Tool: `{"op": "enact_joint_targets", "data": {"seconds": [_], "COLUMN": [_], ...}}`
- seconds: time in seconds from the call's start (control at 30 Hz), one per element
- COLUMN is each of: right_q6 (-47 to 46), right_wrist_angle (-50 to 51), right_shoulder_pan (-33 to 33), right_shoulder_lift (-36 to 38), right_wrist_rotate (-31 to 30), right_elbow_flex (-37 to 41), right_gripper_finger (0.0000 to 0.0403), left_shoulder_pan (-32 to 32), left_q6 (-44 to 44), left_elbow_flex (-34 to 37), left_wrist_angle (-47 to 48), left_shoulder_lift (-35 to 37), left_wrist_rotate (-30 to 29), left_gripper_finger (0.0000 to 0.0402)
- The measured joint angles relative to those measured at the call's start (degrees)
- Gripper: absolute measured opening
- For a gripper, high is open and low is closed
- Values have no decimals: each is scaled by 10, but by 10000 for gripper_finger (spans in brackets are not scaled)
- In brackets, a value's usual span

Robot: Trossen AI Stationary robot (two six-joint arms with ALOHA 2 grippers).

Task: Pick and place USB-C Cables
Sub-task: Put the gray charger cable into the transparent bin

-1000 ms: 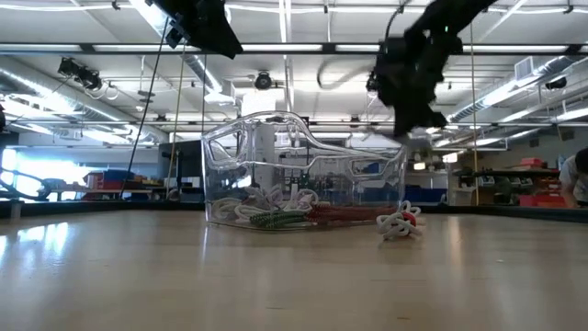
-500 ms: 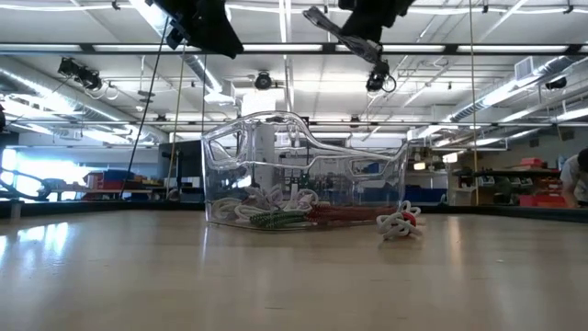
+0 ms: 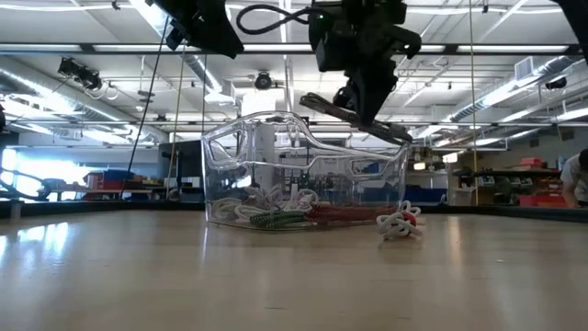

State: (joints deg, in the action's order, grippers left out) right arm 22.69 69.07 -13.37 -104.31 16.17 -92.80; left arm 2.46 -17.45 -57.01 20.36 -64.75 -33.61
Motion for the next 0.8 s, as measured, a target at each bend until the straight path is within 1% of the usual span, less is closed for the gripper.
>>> {"op": "enact_joint_targets", "data": {"seconds": [0.1, 0.27, 0.43, 0.57, 0.8], "right_q6": [17, 38, 48, 53, 60], "right_wrist_angle": [-8, -55, -68, -76, -79], "right_shoulder_pan": [11, 30, 50, 60, 63], "right_shoulder_lift": [-12, -16, -16, -16, -16], "right_wrist_rotate": [-2, -1, 2, 4, 4], "right_elbow_flex": [-1, -4, -52, -73, -64], "right_gripper_finger": [16, 16, 16, 16, 16], "left_shoulder_pan": [0, 0, 0, 0, 0], "left_q6": [-1, -4, -4, -4, -4], "left_elbow_flex": [0, 0, 0, 0, 0], "left_wrist_angle": [0, 0, 0, 0, 0], "left_shoulder_lift": [0, 0, 0, 0, 0], "left_wrist_rotate": [0, 0, 0, 0, 0], "left_gripper_finger": [118, 118, 118, 118, 118]}}
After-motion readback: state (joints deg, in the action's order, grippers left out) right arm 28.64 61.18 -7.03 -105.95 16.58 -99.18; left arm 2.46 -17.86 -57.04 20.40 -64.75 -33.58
